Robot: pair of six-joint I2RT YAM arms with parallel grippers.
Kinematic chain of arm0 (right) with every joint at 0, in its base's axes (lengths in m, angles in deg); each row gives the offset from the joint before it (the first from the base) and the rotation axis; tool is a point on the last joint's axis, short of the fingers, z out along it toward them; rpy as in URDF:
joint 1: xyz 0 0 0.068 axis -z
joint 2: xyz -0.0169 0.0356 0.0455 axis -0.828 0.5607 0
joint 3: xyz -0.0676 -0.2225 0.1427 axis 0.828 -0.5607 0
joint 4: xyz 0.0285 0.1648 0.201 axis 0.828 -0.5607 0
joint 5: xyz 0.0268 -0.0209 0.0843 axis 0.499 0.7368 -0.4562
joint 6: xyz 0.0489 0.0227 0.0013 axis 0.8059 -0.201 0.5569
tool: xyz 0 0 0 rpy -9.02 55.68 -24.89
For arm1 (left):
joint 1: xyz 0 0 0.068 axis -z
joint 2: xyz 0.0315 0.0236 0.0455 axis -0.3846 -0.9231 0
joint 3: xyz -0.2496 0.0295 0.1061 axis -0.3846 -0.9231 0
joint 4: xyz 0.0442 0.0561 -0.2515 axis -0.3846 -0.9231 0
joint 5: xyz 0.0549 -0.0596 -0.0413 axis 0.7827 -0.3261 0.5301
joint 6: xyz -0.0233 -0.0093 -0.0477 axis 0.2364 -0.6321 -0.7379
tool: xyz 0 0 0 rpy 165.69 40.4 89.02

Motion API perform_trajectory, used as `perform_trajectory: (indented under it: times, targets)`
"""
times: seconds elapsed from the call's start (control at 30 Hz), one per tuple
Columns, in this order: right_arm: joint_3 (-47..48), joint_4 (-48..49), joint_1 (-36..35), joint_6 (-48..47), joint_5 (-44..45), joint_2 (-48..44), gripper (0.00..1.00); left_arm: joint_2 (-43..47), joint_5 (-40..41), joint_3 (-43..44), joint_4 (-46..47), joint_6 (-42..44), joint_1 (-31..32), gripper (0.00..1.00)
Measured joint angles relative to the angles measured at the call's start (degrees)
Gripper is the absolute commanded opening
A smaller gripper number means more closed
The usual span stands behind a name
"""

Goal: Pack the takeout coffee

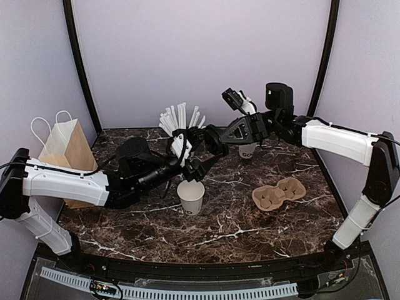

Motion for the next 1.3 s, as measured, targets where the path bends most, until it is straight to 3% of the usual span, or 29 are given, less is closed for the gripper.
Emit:
perform_trajectory:
  times: [0.5, 0.77, 1.03, 1.17, 1.3]
  targets:
    - [0.0, 1.9, 0.1, 1.6, 0.6, 0.0, 0.13, -2.1, 1.0, 0.0, 4.7, -0.1, -0.3, 0.76]
    - [-0.1, 3.0, 0.8, 1.9, 0.4, 0.0, 0.34, -1.9, 1.1, 0.3, 2.7, -0.6, -0.7, 0.67]
    - [-2.9, 2.1, 8.3, -0.9, 0.8, -0.9, 0.43, 3.3, 2.2, 3.3, -16.0, -2.7, -2.9, 0.63]
    - [-1.0, -13.8, 12.6, -17.5, 10.6, -0.7, 0.44, 4.4, 3.3, 11.1, -32.5, -5.7, -4.1, 0.61]
    - [1.2, -27.5, 11.2, -33.8, 23.6, 0.6, 0.44, 3.5, 3.5, 22.0, -50.1, -9.1, -4.8, 0.59]
